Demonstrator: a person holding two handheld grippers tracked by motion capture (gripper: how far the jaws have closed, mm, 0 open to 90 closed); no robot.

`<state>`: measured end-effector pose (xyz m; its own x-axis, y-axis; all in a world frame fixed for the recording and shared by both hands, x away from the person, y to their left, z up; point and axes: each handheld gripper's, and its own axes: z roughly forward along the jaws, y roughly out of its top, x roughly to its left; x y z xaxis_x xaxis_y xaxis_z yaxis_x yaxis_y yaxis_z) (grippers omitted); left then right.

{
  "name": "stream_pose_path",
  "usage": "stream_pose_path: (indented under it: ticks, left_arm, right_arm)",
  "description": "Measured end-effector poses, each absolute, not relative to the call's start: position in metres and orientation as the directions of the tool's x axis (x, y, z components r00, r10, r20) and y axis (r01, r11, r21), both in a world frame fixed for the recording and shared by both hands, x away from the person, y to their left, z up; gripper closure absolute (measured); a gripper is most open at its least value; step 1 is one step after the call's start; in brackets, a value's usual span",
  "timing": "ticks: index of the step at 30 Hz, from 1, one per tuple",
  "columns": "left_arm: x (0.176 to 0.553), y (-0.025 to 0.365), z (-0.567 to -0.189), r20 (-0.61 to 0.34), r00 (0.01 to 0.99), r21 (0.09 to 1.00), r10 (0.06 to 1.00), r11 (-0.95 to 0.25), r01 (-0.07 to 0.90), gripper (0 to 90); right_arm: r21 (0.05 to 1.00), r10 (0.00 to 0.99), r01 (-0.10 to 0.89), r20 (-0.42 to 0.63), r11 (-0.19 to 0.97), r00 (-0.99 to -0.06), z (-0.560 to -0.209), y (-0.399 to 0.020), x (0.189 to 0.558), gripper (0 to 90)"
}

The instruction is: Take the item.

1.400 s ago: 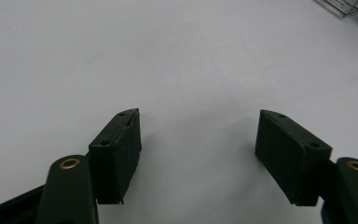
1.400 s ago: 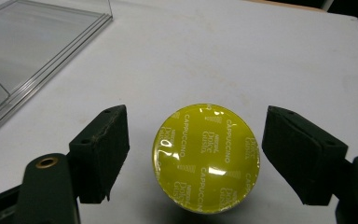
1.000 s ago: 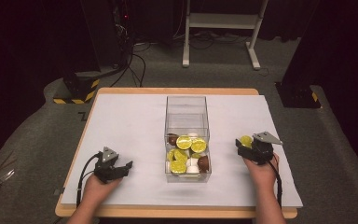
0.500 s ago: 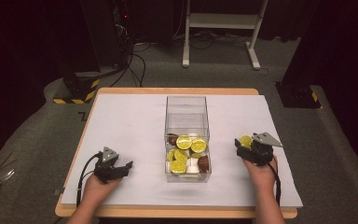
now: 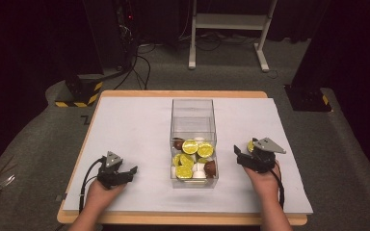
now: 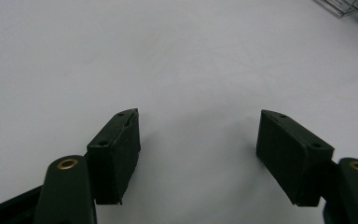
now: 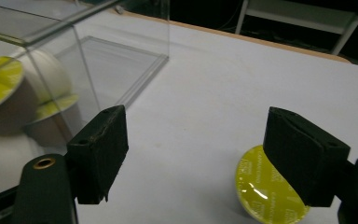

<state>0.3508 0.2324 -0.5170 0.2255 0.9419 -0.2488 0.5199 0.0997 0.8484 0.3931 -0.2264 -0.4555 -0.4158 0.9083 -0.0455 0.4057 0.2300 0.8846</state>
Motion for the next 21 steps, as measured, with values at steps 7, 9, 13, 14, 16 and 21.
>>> stream_pose_path:
  ticks: [7,9,13,14,16,21]
  left_arm:
    - [0.351,0.232,-0.517,-0.250,0.222,0.849,0.942,0.104,0.517,30.7]
    - [0.351,0.232,-0.517,-0.249,0.223,0.849,0.943,0.101,0.519,30.7]
    - [0.350,0.232,-0.517,-0.244,0.223,0.849,0.944,0.096,0.519,31.1]
    - [0.351,0.232,-0.517,-0.248,0.219,0.851,0.944,0.104,0.514,31.2]
    - [0.351,0.230,-0.517,-0.252,0.216,0.855,0.943,0.112,0.507,31.6]
    - [0.349,0.227,-0.514,-0.264,0.225,0.858,0.938,0.121,0.500,32.1]
  right_arm:
    - [0.889,0.884,0.404,-0.002,0.216,-0.467,-0.455,-0.220,0.378,23.1]
    - [0.889,0.878,0.405,0.008,0.212,-0.478,-0.454,-0.218,0.373,24.3]
    - [0.895,0.866,0.397,0.024,0.204,-0.500,-0.453,-0.219,0.362,26.3]
    - [0.895,0.863,0.393,0.017,0.212,-0.505,-0.453,-0.219,0.360,26.7]
    - [0.897,0.859,0.385,0.012,0.217,-0.512,-0.453,-0.220,0.355,27.5]
    - [0.901,0.851,0.369,0.001,0.227,-0.525,-0.457,-0.220,0.344,28.1]
